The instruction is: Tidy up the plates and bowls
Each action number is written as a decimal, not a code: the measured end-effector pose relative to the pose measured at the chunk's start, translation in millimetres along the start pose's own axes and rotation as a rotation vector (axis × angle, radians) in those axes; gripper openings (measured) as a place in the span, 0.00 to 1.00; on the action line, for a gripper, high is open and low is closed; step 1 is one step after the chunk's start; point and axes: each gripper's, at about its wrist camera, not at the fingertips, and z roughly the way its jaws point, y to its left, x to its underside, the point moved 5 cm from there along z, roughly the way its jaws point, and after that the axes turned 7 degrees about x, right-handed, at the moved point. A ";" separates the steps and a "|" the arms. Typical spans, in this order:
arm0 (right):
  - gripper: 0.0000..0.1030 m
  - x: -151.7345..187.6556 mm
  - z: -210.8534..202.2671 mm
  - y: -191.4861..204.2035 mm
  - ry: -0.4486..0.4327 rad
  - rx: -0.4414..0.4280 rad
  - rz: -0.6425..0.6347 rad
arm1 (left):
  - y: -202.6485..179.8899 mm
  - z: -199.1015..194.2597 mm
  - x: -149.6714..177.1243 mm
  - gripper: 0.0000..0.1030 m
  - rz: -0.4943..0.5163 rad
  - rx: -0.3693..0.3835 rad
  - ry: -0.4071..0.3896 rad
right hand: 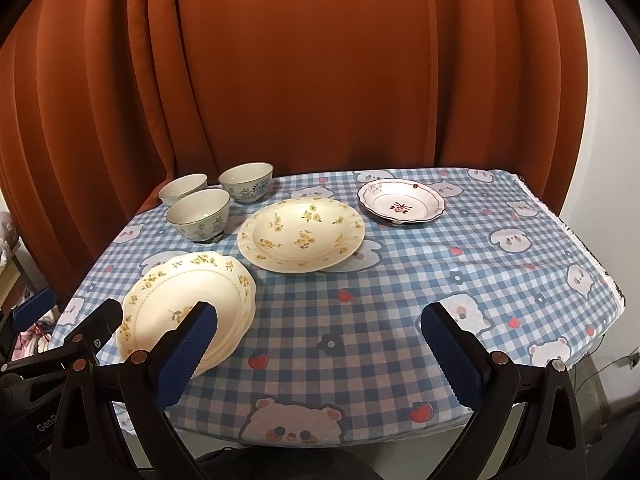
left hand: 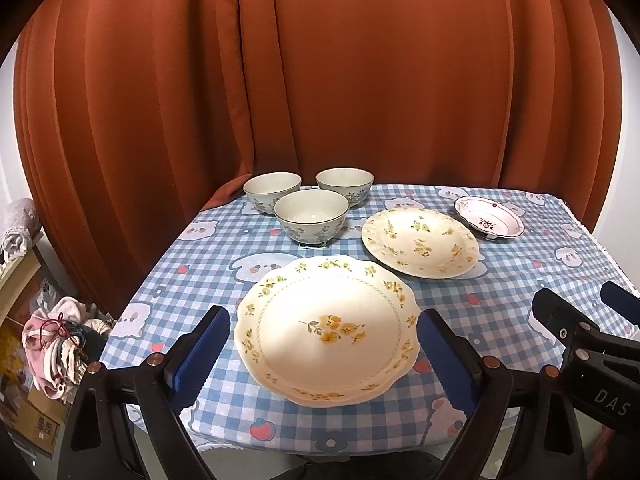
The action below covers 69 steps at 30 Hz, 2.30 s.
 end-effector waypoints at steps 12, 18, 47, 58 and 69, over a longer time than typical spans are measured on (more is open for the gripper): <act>1.00 2.5 -1.2 -0.3 0.009 0.008 -0.003 | 1.1 1.7 1.2 0.92 0.004 -0.003 0.010; 1.00 4.0 1.3 0.0 0.014 0.009 -0.005 | 0.2 2.9 2.8 0.92 0.001 -0.002 0.017; 1.00 6.0 2.2 -4.9 0.009 0.017 0.003 | -1.6 4.0 3.4 0.92 0.004 0.002 0.019; 1.00 6.0 4.0 -6.5 0.012 0.021 0.001 | -3.4 9.7 5.6 0.92 -0.004 -0.002 0.035; 1.00 -1.5 16.5 3.4 0.026 0.043 0.000 | 5.1 26.5 -7.1 0.91 0.010 0.010 0.055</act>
